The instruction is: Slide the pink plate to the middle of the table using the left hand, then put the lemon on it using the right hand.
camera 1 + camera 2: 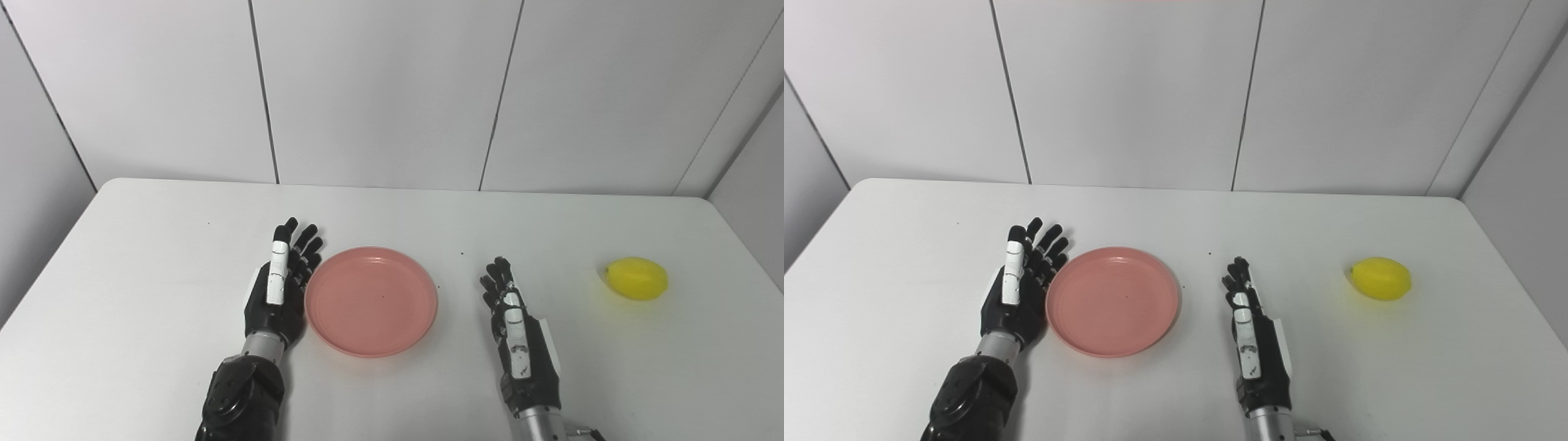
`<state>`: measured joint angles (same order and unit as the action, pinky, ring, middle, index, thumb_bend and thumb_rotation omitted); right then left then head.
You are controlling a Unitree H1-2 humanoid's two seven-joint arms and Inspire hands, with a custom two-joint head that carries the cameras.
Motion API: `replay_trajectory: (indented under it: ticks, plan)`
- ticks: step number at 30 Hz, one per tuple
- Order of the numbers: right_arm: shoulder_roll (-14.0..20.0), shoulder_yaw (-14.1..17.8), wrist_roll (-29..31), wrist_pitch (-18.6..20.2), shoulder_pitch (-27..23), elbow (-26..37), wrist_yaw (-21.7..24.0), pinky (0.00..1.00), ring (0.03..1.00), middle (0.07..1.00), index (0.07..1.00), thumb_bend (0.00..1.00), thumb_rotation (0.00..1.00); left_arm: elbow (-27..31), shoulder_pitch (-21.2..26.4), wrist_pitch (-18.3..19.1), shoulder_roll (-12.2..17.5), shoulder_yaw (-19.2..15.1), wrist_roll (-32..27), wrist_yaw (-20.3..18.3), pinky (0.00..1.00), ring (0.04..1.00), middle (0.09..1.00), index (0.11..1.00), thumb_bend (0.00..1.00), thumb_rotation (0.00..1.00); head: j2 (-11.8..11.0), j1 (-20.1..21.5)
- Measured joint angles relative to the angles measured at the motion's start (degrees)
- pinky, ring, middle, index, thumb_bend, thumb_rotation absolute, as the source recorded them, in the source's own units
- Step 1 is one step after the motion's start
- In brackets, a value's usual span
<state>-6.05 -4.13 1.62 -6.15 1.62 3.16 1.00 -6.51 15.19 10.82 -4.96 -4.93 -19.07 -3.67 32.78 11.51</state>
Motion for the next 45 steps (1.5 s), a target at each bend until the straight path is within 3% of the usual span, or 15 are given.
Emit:
replay_trajectory:
  ticks: [5,17,33,41,45]
  plan:
    - [-0.3,-0.2,-0.4,0.0,0.0,0.0,-0.3,1.0,0.955,0.953,0.963,0.8,1.0,0.7,-0.1,1.6,0.0,0.4,-0.7,-0.4,1.0,0.938,0.939,1.0,0.8,0.8,0.1,0.4]
    - [-1.0,-0.6,-1.0,0.0,0.0,-0.2,-0.7,1.0,0.952,0.956,0.965,0.76,1.0,0.9,-0.4,2.0,0.1,0.9,-0.7,-1.4,0.99,0.957,0.962,1.0,0.8,0.82,0.8,2.6]
    - [-1.5,-0.9,-1.8,0.0,-0.4,-0.7,-1.8,1.0,0.948,0.962,0.965,0.79,1.0,1.0,-0.5,2.5,0.3,0.6,-1.1,-1.9,1.0,0.966,0.97,1.0,0.79,0.81,0.6,4.6]
    - [-2.6,1.8,-0.5,-0.1,-1.1,-0.8,-4.3,1.0,0.938,0.926,0.925,0.75,1.0,1.1,-0.6,2.5,0.4,0.6,-1.2,-2.4,1.0,0.968,0.972,1.0,0.8,0.82,0.4,5.1]
    - [-3.1,3.1,-0.5,-0.2,-1.6,-0.8,-5.8,0.95,0.886,0.877,0.864,0.77,1.0,1.0,-0.6,2.5,0.5,0.7,-1.2,-2.4,1.0,0.97,0.97,1.0,0.81,0.82,0.3,5.6]
